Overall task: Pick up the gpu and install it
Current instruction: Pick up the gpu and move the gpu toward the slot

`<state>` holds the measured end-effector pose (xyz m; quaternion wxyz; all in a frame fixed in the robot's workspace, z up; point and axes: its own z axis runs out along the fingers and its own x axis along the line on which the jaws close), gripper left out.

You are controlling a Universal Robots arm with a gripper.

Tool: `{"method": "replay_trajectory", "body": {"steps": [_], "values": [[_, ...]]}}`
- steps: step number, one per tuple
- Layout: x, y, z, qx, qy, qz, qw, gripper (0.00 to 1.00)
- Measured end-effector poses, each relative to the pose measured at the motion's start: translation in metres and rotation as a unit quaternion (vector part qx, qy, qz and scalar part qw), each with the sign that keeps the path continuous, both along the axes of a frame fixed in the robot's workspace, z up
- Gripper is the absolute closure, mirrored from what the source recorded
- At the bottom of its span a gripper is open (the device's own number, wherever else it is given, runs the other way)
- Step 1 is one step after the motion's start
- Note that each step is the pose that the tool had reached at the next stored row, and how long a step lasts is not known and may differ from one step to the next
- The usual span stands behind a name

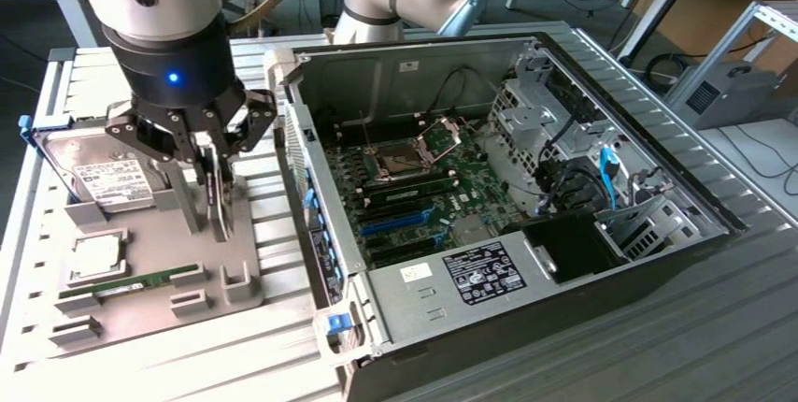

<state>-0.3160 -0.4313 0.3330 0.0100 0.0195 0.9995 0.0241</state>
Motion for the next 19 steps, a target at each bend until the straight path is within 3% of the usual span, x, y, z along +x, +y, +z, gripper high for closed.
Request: {"method": "replay_trajectory", "body": {"steps": [4,10,19], "values": [[0.000,0.0000,0.0090,0.0000,0.0000,0.000,1.0000,0.73],[0.000,0.0000,0.0310,0.0000,0.0000,0.000,1.0000,0.73],[0.000,0.0000,0.0476,0.0000,0.0000,0.000,1.0000,0.73]]}}
